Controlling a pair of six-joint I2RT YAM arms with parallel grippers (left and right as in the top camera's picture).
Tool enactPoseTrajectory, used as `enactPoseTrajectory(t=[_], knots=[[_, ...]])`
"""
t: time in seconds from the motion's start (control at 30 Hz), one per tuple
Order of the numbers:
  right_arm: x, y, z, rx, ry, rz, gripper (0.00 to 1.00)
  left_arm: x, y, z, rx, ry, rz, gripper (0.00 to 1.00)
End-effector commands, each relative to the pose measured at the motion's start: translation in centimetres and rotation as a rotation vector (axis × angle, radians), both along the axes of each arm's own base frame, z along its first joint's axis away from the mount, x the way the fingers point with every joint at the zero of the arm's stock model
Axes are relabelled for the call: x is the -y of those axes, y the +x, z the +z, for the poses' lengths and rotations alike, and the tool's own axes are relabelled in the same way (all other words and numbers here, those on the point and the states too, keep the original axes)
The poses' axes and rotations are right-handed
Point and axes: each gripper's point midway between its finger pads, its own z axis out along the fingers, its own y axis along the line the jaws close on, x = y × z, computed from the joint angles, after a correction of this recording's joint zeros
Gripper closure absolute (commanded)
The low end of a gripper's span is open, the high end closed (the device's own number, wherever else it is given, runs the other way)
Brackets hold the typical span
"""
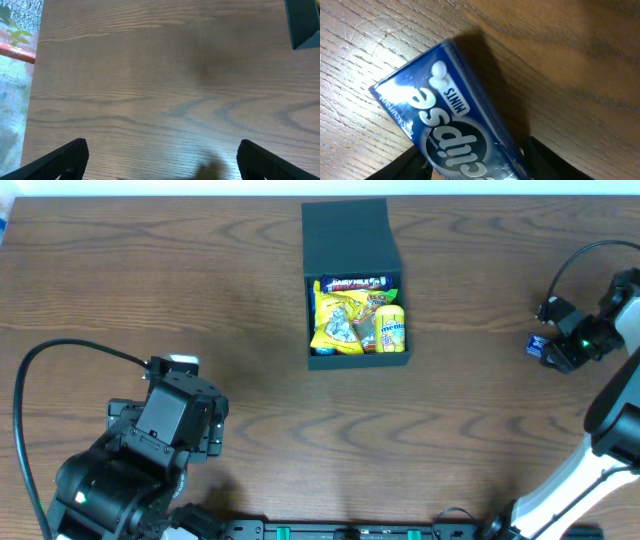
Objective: Pack container
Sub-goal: 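Lower the right gripper around the Eclipse tin and close on it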
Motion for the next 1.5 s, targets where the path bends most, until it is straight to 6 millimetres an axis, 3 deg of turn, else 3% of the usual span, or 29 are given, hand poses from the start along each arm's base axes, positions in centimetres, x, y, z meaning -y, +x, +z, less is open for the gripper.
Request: enactPoseTrajectory(t=[0.0,0.37,0.4,0.43,0.57,0.7,0.97,1.47], knots=[[-0.2,0.3,-0.4,-0.003,0.007,0.005,0.45,-0.3,0.0,0.1,0.009,0.001,0.024,0.05],[-0.2,0.2,-0.4,-0.005,0.009,-0.006,0.52,-0.3,0.0,0.1,0.009,0.001,0.024,0.05],[-0.2,0.2,-0.4,-0.007,0.012,-0.030,0.45,-0.3,0.0,0.1,0.009,0.001,0.024,0.04],[-0.2,0.2,-0.4,-0.008,0.014,-0.052,0.29,-0.3,0.0,0.1,0.009,0.001,0.024,0.05],[-0.4,0.3,-0.4,-0.011,0.021,-0.081,0.01,-0.3,0.0,0.1,0.009,0.001,0.024,0.04],[-1.4,0.8,-0.3,-0.008,0.018,-0.047,0.01,-0.3,0.0,0.1,0.009,0.001,0.024,0.04],[-3.7,3.7,-0.1,0.050,-0.043,0.051,0.01,-0.3,0.0,0.1,0.009,0.001,0.024,0.05],[-1.8,2.2,-0.2,0.006,-0.060,-0.001,0.04,-0.3,0.0,0.1,0.009,0.001,0.024,0.05]])
